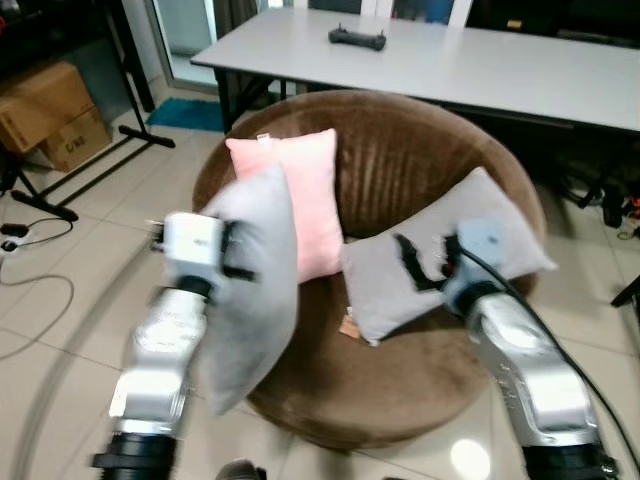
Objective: Move the pillow to the sofa from floor
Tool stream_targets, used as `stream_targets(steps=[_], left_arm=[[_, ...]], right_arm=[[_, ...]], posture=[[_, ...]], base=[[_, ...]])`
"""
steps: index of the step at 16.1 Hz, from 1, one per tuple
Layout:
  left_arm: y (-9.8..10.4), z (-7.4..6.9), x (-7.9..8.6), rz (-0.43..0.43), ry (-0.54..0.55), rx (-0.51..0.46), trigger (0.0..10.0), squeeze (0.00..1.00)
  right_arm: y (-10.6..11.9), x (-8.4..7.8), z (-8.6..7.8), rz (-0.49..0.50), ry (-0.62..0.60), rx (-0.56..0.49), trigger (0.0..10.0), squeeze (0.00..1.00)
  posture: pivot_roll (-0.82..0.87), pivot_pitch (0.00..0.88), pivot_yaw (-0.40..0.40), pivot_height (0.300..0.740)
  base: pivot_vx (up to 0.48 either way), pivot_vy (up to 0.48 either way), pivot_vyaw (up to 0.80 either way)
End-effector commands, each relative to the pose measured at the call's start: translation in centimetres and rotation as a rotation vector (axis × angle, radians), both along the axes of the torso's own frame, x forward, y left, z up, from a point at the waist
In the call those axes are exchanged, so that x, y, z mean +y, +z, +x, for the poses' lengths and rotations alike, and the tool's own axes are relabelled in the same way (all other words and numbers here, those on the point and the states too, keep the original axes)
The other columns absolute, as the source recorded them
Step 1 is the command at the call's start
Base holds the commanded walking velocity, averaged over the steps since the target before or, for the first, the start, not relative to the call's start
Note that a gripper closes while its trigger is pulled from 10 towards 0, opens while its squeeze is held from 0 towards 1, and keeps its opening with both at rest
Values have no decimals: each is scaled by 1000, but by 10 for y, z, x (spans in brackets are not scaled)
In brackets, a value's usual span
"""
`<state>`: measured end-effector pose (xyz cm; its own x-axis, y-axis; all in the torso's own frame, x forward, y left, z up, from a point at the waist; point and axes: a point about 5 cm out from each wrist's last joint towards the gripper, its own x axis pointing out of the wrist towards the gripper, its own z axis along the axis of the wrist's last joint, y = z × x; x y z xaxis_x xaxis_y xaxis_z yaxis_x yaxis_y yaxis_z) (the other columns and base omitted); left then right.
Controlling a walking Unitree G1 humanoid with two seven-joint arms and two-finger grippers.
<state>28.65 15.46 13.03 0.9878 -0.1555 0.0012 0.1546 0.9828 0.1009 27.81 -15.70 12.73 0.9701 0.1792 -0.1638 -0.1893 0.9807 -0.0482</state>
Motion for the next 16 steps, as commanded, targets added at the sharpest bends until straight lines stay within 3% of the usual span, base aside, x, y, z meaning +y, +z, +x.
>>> stream_targets(steps=[1,3,13,16], left_arm=[[11,5,4,0,9,-50,10000,0],[7,8,6,30,0,-36,10000,0],[9,6,5,14,-15,-48,10000,0],[11,7,5,21,-37,-53,10000,0]], right_arm=[[5,3,2,-2,7,-24,10000,0],[4,3,3,-3,6,-24,10000,0],[-2,5,1,-5,14,6,10000,0],[-3,5,1,5,10,9,10000,0]], posture=[[3,0,-7,740],[1,0,-3,740],[7,0,-3,740],[8,0,-2,740]], base=[[0,0,0],[0,0,0],[0,0,0],[0,0,-800]])
